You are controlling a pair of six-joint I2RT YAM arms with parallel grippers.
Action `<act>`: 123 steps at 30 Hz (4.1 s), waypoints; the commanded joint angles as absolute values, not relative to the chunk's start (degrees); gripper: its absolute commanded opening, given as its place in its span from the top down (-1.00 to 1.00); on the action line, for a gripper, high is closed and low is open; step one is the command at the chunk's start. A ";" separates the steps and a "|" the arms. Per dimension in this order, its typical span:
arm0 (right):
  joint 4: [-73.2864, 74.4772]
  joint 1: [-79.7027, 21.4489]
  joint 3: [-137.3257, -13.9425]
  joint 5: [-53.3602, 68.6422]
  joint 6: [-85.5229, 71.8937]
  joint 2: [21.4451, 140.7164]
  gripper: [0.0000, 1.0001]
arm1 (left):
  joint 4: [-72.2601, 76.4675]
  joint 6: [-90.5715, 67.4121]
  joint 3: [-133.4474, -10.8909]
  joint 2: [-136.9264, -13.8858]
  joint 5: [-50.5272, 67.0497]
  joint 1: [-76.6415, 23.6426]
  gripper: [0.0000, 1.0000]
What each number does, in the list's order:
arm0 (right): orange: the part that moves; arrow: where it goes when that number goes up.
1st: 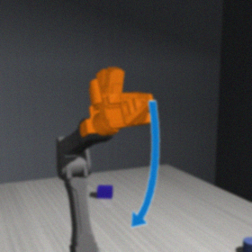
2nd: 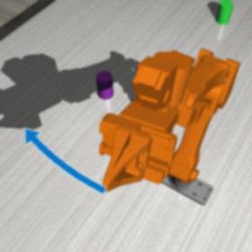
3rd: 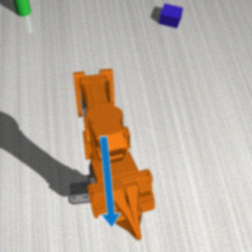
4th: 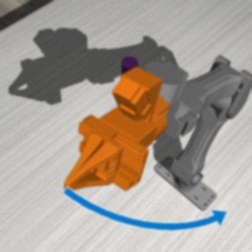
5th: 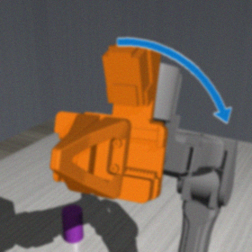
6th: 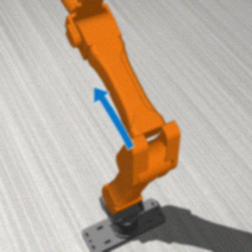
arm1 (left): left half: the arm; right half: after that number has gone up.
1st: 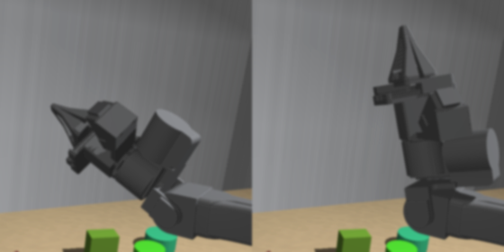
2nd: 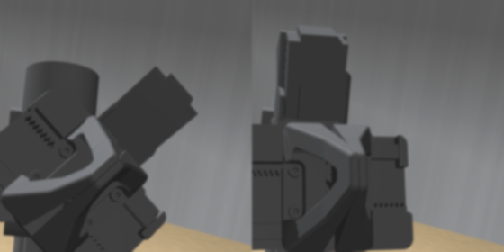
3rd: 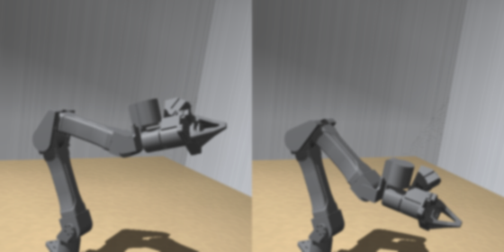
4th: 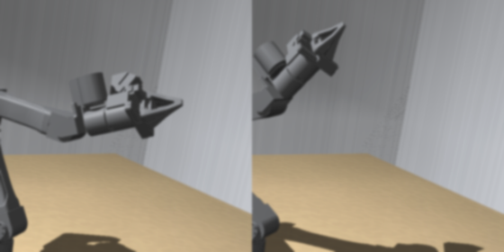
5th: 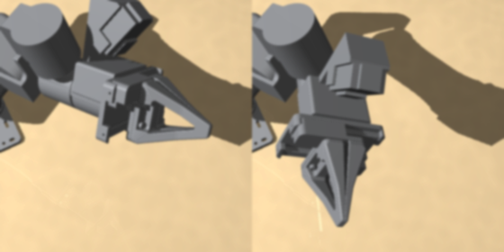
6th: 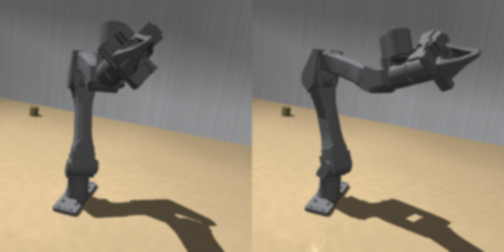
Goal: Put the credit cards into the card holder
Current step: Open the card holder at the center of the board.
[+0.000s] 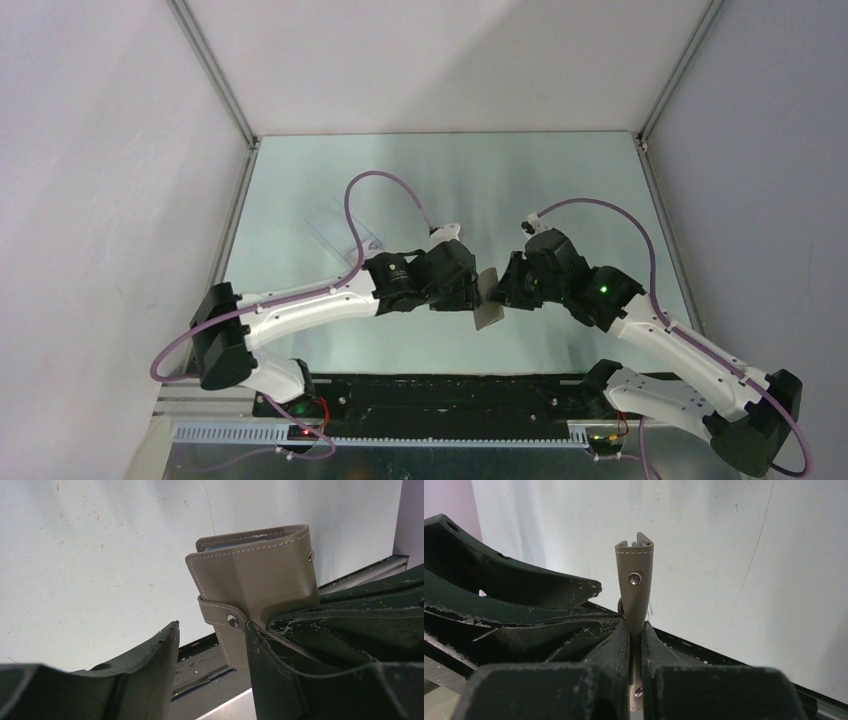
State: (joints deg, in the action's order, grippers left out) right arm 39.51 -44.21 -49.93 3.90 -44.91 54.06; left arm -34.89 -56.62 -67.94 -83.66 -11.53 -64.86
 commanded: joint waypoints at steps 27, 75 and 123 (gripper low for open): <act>39.11 -40.88 -51.33 9.08 -43.34 52.58 1.00 | -16.02 -59.33 -45.10 -60.82 3.90 -52.00 -0.65; 37.66 -40.42 -51.28 12.40 -44.21 53.37 1.00 | -14.46 -60.15 -52.95 -78.22 3.01 -56.83 0.51; 22.71 -28.51 -50.42 52.52 -2.18 42.21 -0.99 | -47.45 -20.07 -79.36 -65.25 30.52 -55.05 1.00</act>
State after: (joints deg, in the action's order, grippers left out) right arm 29.69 -28.27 -49.69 40.18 -10.83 45.82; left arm -47.09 -23.14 -75.46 -66.74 22.11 -54.46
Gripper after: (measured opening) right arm 0.993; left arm 0.014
